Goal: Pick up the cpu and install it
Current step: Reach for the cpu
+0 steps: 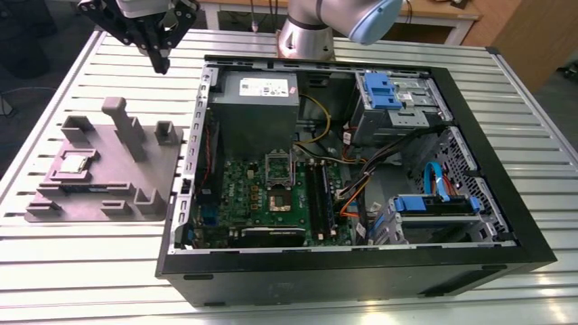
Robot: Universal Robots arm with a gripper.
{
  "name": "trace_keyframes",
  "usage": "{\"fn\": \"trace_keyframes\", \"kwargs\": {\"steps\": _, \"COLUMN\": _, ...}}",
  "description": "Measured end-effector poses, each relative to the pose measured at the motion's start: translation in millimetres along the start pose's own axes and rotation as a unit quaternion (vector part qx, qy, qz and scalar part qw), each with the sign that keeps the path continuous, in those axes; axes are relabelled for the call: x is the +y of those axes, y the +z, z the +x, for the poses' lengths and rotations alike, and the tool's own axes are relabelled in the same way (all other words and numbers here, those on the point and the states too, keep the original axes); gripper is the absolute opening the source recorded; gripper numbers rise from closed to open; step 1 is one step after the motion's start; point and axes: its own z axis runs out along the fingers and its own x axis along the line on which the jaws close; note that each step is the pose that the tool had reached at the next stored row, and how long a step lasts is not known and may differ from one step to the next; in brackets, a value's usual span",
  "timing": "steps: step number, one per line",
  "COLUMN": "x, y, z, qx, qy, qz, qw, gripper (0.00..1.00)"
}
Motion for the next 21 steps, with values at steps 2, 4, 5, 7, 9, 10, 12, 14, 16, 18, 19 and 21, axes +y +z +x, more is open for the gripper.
{"fn": "trace_keyframes", "kwargs": {"steps": 2, "x": 0.1, "y": 0.2, "z": 2.7, "qx": 0.0005, "qy": -0.002, "qz": -0.0001, "qw": 1.0, "gripper": 0.1}}
{"fn": "trace_keyframes", "kwargs": {"steps": 4, "x": 0.2, "y": 0.4, "z": 5.6, "qx": 0.0012, "qy": -0.004, "qz": 0.0, "qw": 0.99999, "gripper": 0.1}}
{"fn": "trace_keyframes", "kwargs": {"steps": 5, "x": 0.2, "y": 0.5, "z": 7.2, "qx": 0.0014, "qy": -0.004, "qz": 0.0, "qw": 0.99999, "gripper": 0.1}}
{"fn": "trace_keyframes", "kwargs": {"steps": 7, "x": 0.2, "y": 0.5, "z": 10.8, "qx": 0.002, "qy": -0.006, "qz": 0.0, "qw": 0.99998, "gripper": 0.1}}
{"fn": "trace_keyframes", "kwargs": {"steps": 9, "x": 0.1, "y": 0.7, "z": 15.0, "qx": 0.0024, "qy": -0.007, "qz": 0.0, "qw": 0.99997, "gripper": 0.1}}
{"fn": "trace_keyframes", "kwargs": {"steps": 10, "x": 0.1, "y": 0.7, "z": 17.0, "qx": 0.0026, "qy": -0.007, "qz": 0.0, "qw": 0.99997, "gripper": 0.1}}
{"fn": "trace_keyframes", "kwargs": {"steps": 12, "x": 0.1, "y": 0.8, "z": 20.5, "qx": 0.0032, "qy": -0.009, "qz": 0.0, "qw": 0.99996, "gripper": 0.1}}
{"fn": "trace_keyframes", "kwargs": {"steps": 14, "x": -0.1, "y": 0.9, "z": 22.8, "qx": 0.0035, "qy": -0.01, "qz": 0.0, "qw": 0.99994, "gripper": 0.1}}
{"fn": "trace_keyframes", "kwargs": {"steps": 16, "x": -0.1, "y": 0.9, "z": 23.0, "qx": 0.0035, "qy": -0.01, "qz": 0.0, "qw": 0.99994, "gripper": 0.1}}
{"fn": "trace_keyframes", "kwargs": {"steps": 18, "x": -0.1, "y": 0.9, "z": 23.3, "qx": 0.0035, "qy": -0.01, "qz": 0.0, "qw": 0.99994, "gripper": 0.1}}
{"fn": "trace_keyframes", "kwargs": {"steps": 19, "x": -0.1, "y": 0.9, "z": 23.4, "qx": 0.0035, "qy": -0.01, "qz": 0.0, "qw": 0.99994, "gripper": 0.1}}
{"fn": "trace_keyframes", "kwargs": {"steps": 21, "x": -0.1, "y": 0.9, "z": 23.6, "qx": 0.0035, "qy": -0.01, "qz": 0.0, "qw": 0.99994, "gripper": 0.1}}
